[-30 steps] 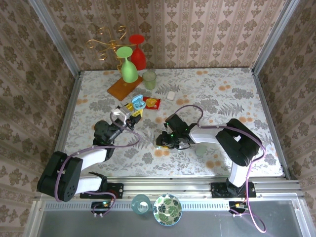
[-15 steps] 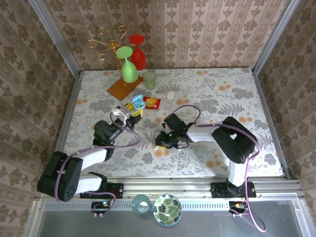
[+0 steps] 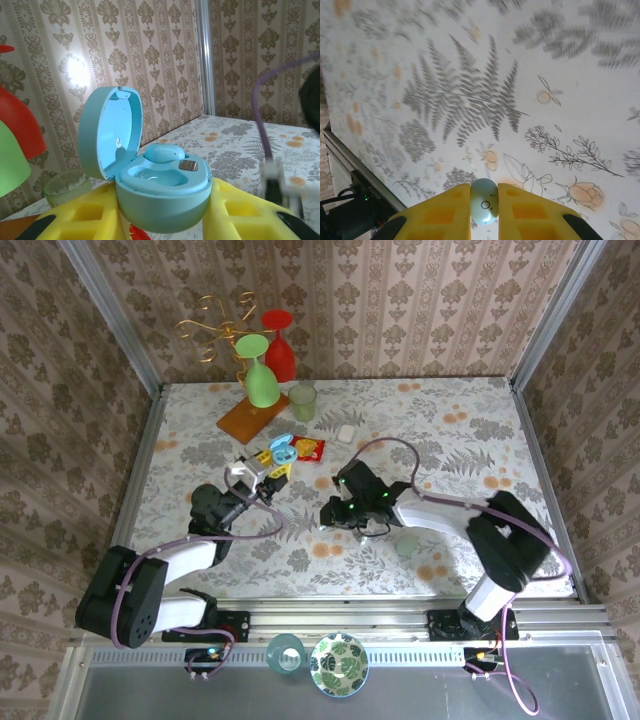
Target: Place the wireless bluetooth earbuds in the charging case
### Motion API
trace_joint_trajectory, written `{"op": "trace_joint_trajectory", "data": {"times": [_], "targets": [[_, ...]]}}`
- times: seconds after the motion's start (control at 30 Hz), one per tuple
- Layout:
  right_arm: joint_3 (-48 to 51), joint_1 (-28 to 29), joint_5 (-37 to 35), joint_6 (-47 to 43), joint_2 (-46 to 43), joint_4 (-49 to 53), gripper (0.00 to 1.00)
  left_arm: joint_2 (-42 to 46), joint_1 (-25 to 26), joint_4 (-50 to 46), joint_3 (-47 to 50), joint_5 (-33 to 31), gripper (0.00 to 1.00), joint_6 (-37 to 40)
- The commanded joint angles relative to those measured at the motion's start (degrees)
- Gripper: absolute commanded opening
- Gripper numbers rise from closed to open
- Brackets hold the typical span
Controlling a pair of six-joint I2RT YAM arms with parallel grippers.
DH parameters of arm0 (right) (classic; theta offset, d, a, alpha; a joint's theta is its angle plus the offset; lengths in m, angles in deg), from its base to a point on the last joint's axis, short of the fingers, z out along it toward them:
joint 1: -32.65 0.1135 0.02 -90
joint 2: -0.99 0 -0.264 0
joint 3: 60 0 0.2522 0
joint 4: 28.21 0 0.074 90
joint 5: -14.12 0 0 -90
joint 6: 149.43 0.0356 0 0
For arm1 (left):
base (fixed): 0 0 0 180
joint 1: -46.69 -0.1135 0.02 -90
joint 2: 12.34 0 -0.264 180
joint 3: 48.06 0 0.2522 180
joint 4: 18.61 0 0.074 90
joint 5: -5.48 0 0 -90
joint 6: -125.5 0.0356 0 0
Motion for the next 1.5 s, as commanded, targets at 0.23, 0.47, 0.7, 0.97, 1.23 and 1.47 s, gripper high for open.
{"op": "trace_joint_trajectory", "data": {"times": [0.23, 0.47, 0.7, 0.97, 1.23, 1.47], "targets": [[-13.32, -0.17, -11.73, -17.36, -13.8, 8.01, 0.16, -3.74, 3.16, 2.14, -1.72, 3.77, 0.26, 4.72], [-19.07, 0.27, -11.43, -19.7, -10.1, 6.42, 0.16, -4.72, 5.31, 2.14, -2.72, 4.15, 0.26, 4.74], [-20.63, 1.11, -10.37, -19.86, -6.8, 5.99, 0.16, -6.2, 6.63, 2.13, -3.61, 4.31, 0.26, 4.47], [-20.29, 1.34, -10.39, -19.86, -5.28, 5.44, 0.16, -6.75, 7.47, 2.19, -4.46, 4.13, 0.26, 4.39], [-20.55, 1.42, -9.17, -19.88, -3.65, 5.35, 0.16, -6.7, 7.78, 2.18, -4.5, 3.89, 0.26, 4.33], [-21.31, 1.62, -7.63, -20.49, -3.07, 7.59, 0.16, -7.44, 7.82, 2.21, -4.85, 3.29, 0.26, 4.39]]}}
